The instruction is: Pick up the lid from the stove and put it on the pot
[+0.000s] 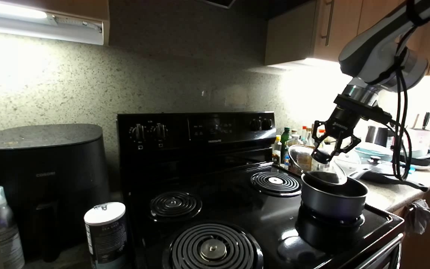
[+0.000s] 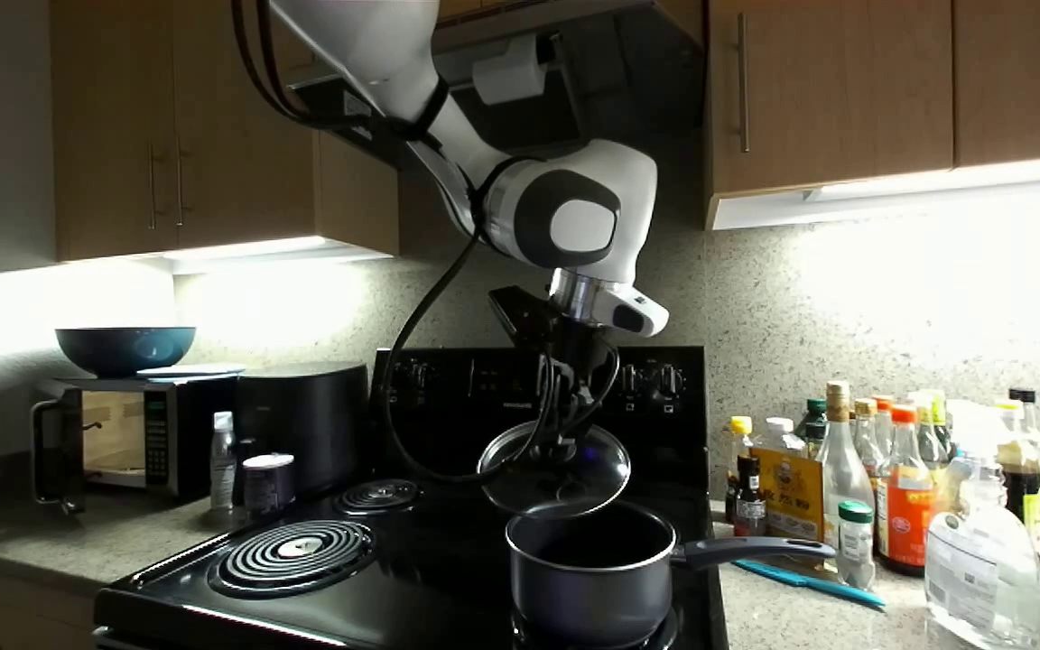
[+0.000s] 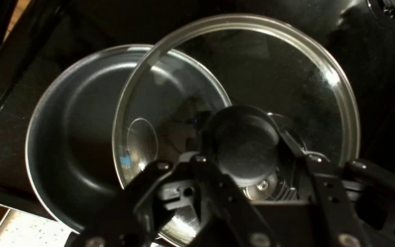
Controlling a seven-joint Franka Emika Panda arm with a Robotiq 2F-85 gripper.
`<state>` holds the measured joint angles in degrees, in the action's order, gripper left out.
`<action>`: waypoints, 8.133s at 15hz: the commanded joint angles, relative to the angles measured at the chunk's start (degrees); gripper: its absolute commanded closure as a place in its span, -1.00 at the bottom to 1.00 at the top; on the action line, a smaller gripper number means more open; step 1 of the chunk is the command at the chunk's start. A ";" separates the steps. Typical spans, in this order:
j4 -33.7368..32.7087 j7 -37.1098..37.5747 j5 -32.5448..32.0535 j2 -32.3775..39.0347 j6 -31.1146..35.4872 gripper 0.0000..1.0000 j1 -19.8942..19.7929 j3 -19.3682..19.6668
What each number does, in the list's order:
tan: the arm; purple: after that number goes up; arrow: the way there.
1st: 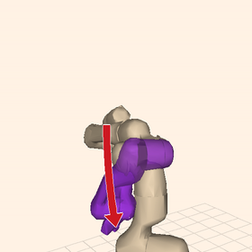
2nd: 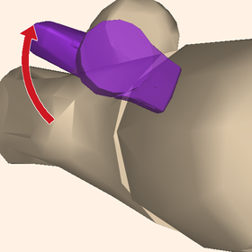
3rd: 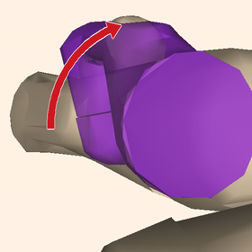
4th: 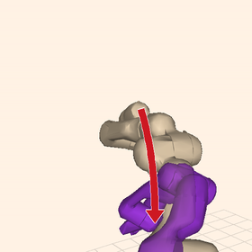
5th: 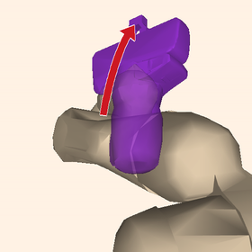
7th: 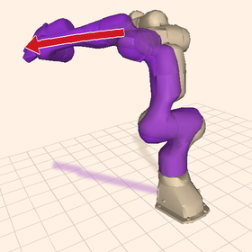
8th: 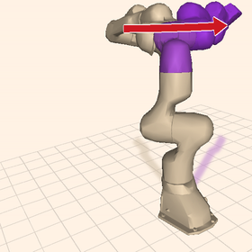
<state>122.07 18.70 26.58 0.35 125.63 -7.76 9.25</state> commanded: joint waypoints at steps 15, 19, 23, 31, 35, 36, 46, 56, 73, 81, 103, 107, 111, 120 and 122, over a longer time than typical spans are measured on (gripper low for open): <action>0.07 9.56 -8.05 1.42 -0.97 0.55 -1.97 2.13; -0.12 8.70 -7.36 2.48 -1.12 0.05 -2.06 2.14; -0.12 8.94 -7.36 2.48 -2.15 0.05 -2.12 2.22; -1.29 9.43 -7.73 4.30 -3.86 0.55 -2.03 1.93; -2.05 10.95 -8.60 5.80 -3.37 0.55 -2.03 2.16; -2.44 10.82 -7.98 6.38 -3.42 0.55 -2.08 2.18; -2.27 9.83 -7.42 6.29 -3.09 0.55 -1.86 1.93; -2.62 11.03 -7.72 6.44 -1.34 -1.00 -1.78 2.03; -1.63 10.51 -7.26 5.38 -5.95 -1.00 -0.97 1.05; -2.08 9.76 -6.62 5.69 -7.39 0.09 -1.65 1.54; -3.29 16.19 -12.14 4.96 -11.03 0.60 -0.92 1.54; -4.99 16.70 -11.69 7.11 -14.59 0.60 -1.01 1.60; -6.58 17.24 -11.27 8.44 -15.54 0.60 -1.02 1.65; -6.39 16.57 -11.51 8.51 -13.88 -0.44 -0.94 1.60; -6.39 16.57 -11.51 8.51 -13.88 -0.44 -0.94 1.60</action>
<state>115.79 35.28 15.09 8.83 111.85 -8.60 10.94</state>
